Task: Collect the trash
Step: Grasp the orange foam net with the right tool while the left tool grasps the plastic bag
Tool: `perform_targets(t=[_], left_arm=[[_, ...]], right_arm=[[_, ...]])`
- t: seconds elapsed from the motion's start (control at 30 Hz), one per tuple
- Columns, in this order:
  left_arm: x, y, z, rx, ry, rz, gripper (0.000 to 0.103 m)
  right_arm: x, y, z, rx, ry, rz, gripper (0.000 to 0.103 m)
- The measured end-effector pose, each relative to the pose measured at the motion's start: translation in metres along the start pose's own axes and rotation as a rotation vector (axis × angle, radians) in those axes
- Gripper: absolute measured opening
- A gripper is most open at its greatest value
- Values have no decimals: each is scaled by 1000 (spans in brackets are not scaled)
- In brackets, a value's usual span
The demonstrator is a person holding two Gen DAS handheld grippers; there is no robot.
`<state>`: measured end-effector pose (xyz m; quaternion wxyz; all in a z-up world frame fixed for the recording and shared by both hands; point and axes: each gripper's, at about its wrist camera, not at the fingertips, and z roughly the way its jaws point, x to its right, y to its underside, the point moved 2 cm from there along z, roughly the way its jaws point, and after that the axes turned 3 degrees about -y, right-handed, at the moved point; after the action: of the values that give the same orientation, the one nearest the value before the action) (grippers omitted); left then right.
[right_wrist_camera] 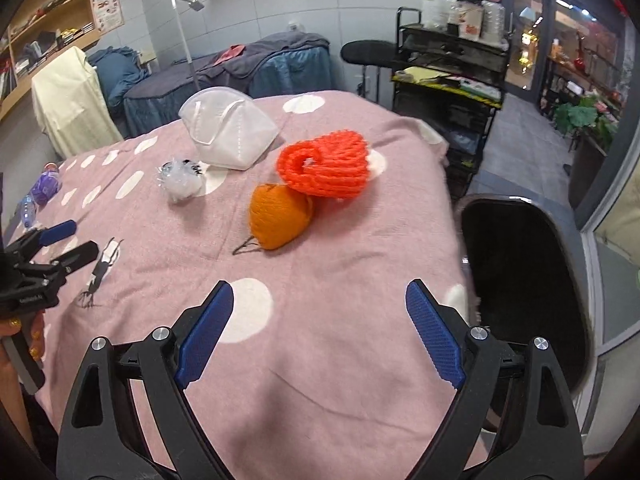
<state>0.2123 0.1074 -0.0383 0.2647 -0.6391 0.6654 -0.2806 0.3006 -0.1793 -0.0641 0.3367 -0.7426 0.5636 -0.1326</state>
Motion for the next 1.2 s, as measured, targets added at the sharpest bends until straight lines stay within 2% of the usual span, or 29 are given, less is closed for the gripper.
perform_targets(t=[0.13,0.33,0.5,0.57,0.6,0.63,0.67,0.73,0.87,1.2], left_arm=[[-2,-15,19,-13,17,3,92],[-1,-49,55,-22,13,7,92],[4,-67,89,-57,25,5,92],[8,-70,97,-64,27,8,87],[11,-71,101,-70,40,8,76],[12,-71,103,-80,52,5,62],[13,-71,105,-86,58,-4,58],[10,-70,103,-65,67,-39,55],[6,-67,91,-24,77,-78,50],[12,-45,35,39,83,-85,49]], right_arm=[[-10,-18,20,-3,27,-26,87],[-2,-57,53,-25,80,-17,87],[3,-83,83,-57,81,10,87],[3,-90,95,-68,94,7,87],[3,-92,100,-76,100,6,85],[5,-94,106,-86,102,15,72],[7,-95,111,-100,99,25,58],[11,-95,118,-127,67,52,45],[11,-92,114,-108,51,56,31],[15,-68,57,-21,-4,98,29]])
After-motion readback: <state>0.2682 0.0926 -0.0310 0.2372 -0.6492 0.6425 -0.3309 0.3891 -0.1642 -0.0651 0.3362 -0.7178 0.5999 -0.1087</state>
